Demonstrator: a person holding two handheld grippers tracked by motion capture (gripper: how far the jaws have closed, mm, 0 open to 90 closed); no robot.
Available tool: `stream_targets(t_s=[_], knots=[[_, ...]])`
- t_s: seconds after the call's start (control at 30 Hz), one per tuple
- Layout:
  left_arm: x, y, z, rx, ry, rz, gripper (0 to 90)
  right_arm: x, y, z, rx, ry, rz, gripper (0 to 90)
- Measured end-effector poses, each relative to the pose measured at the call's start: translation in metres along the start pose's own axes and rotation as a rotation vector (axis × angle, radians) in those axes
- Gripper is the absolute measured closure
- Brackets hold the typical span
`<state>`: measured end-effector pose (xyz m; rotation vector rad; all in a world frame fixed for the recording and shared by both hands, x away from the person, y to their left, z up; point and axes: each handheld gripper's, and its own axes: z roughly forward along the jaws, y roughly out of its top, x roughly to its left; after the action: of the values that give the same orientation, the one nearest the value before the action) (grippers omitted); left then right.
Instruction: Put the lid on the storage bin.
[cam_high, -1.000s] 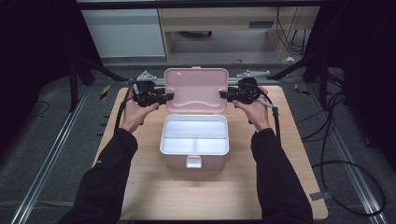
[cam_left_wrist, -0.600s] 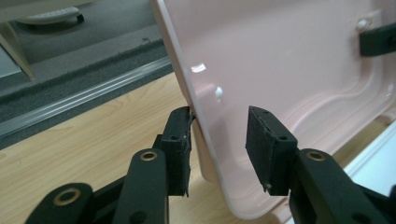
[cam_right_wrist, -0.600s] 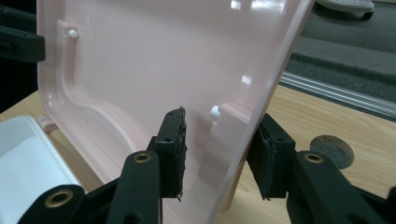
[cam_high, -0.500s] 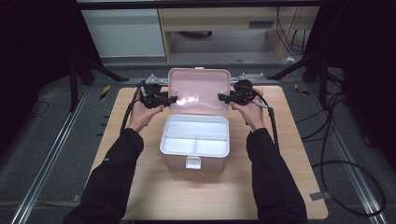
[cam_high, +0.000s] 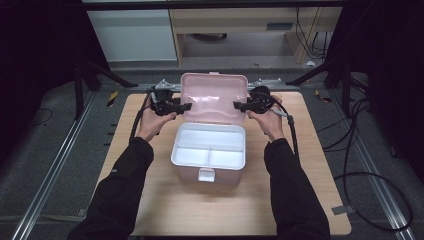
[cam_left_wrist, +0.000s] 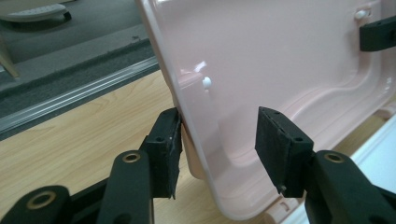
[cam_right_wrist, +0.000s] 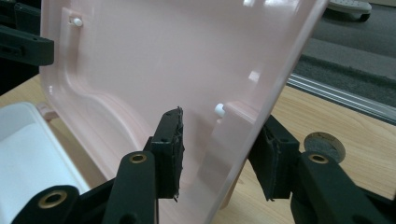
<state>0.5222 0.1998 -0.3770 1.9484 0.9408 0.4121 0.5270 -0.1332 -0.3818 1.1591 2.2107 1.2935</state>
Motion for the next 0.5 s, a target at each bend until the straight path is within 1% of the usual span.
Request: stream_targets(t_s=[0.03,0.07,0.1,0.17,0.2,0.27,0.3,0.33,0.37,0.43,0.47,0.5], knots=[[-0.001,0.001,-0.003,-0.002,-0.002,0.002,52.0,0.003,0.001,-0.004,-0.007,0.003,0.000,56.4],[-0.004,0.002,-0.007,0.000,-0.001,0.017,52.0,0.004,0.002,-0.006,-0.010,0.005,-0.004,55.8],[-0.004,0.002,-0.007,0.000,-0.001,0.017,52.0,0.004,0.002,-0.006,-0.010,0.005,-0.004,55.8],[-0.007,0.003,-0.013,0.005,-0.005,0.036,52.0,0.009,0.004,-0.012,-0.016,0.005,-0.009,55.3],[-0.010,0.003,-0.017,0.011,-0.005,0.056,52.1,0.011,0.004,-0.015,-0.017,0.002,-0.011,55.1],[-0.016,0.002,-0.024,0.021,-0.007,0.089,52.1,0.019,0.004,-0.024,-0.026,-0.005,-0.023,55.0],[-0.016,0.002,-0.024,0.021,-0.007,0.089,52.1,0.019,0.004,-0.024,-0.026,-0.005,-0.023,55.0],[-0.018,0.002,-0.026,0.024,-0.007,0.098,52.0,0.022,0.002,-0.029,-0.029,-0.005,-0.017,55.2],[-0.020,0.002,-0.028,0.026,-0.003,0.109,52.0,0.022,0.002,-0.029,-0.029,-0.005,-0.017,55.2],[-0.024,0.000,-0.031,0.030,0.001,0.132,51.7,0.029,0.000,-0.037,-0.019,-0.008,-0.031,54.7],[-0.025,-0.002,-0.033,0.030,-0.002,0.132,51.7,0.029,0.000,-0.037,-0.019,-0.008,-0.031,54.7],[-0.026,-0.003,-0.034,0.033,-0.004,0.140,51.7,0.031,0.000,-0.039,-0.015,-0.009,-0.038,54.6]])
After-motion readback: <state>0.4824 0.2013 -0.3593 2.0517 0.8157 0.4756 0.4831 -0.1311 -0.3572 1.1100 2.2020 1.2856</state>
